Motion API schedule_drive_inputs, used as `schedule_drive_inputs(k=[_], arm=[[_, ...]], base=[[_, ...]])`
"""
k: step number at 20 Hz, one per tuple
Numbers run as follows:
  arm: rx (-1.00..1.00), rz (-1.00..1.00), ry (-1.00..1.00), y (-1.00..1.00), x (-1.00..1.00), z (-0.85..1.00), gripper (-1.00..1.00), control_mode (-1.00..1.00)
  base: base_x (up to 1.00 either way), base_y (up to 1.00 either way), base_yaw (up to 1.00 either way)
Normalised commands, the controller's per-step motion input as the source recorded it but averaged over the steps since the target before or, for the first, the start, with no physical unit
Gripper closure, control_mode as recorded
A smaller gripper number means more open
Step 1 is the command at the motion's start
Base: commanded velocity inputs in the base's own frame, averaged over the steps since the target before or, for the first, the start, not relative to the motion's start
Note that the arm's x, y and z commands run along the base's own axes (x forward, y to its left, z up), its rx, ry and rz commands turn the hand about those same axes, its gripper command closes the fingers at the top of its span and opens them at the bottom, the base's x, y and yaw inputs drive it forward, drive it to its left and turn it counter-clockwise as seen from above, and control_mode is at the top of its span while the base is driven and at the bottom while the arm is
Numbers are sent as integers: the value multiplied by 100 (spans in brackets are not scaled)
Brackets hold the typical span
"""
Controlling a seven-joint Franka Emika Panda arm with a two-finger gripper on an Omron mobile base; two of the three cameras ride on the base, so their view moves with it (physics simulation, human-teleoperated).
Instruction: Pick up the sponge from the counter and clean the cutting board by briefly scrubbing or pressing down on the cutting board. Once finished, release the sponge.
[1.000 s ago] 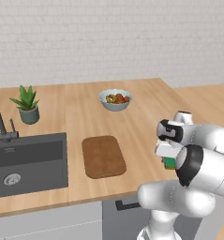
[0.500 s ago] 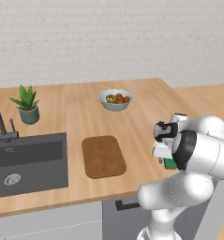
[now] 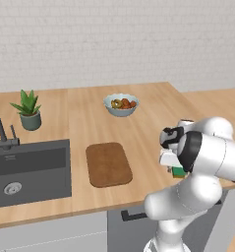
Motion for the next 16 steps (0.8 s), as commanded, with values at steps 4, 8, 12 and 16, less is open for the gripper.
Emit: schedule_drive_inputs(k=[4,8,12,16], arm=[[0,5,0,35,0,-1,100,-100],[0,8,-5,49,-1,29,100,-100],[0,8,-2,59,-1,51,100,-100],[0,13,0,82,0,36,100,-100]], base=[[0,0,0],[0,0,0],[0,0,0],[0,0,0]])
